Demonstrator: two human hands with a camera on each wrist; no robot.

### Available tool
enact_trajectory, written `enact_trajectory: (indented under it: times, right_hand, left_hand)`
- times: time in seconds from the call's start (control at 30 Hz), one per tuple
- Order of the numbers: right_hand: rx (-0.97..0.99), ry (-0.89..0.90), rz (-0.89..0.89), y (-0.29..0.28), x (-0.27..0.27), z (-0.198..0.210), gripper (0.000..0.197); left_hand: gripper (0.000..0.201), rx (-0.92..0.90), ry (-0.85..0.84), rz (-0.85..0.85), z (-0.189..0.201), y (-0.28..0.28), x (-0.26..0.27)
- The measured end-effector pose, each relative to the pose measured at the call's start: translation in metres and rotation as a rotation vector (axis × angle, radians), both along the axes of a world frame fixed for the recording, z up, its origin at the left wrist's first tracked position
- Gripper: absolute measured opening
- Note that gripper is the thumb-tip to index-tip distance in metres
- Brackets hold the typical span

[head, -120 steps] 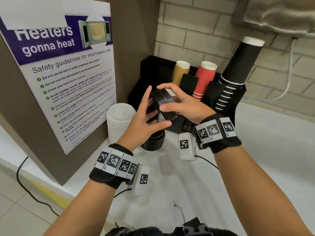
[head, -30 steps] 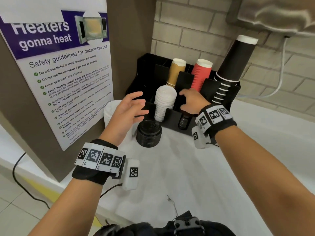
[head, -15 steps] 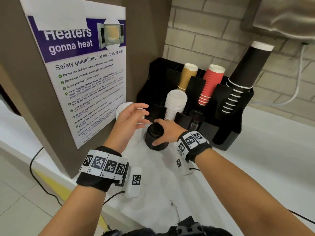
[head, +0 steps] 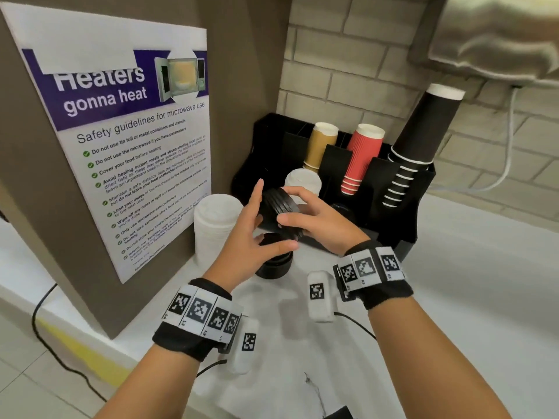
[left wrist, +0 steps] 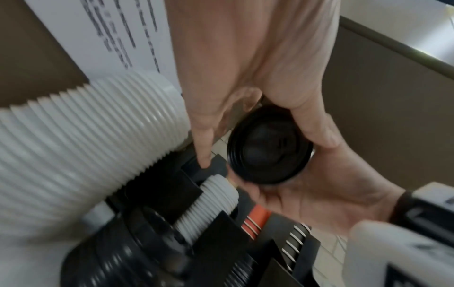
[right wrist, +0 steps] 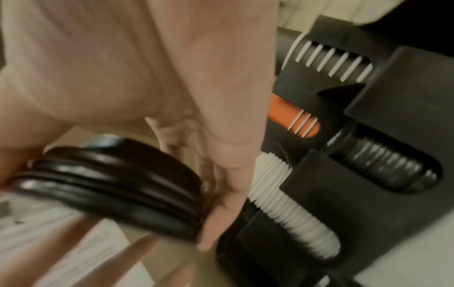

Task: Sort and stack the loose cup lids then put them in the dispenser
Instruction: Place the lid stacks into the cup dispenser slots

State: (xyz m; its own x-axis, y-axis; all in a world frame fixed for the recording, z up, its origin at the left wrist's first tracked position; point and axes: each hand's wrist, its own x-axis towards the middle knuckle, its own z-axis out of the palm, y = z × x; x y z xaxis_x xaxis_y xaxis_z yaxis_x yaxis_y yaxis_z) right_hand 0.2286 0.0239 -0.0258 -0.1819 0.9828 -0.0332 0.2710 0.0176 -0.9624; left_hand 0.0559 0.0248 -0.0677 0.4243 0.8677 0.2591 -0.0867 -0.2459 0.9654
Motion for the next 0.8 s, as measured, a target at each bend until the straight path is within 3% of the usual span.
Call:
enact_trajectory:
  times: [0.1,0.53,0.8]
  right_hand:
    - [-0.04,0.106,0.017,-0.011,-0.004,0.004,0.064]
    - [-0.014,0.191,0.053,-0.025,0.028,-0.006,0.065]
    - [-0.012,0.11,0.032,-0.024,0.032,0.002,0.066]
  left_hand:
    - [0.102,0.021,-0.051,-0.022,-0.003,0.003,0.008]
    - [0.075,0.055,-0.003,-0.051,-0.001,0.003,0.017]
    - [0.103,-0.003,-0.005,-0.11,-0.003,0.003,0.025]
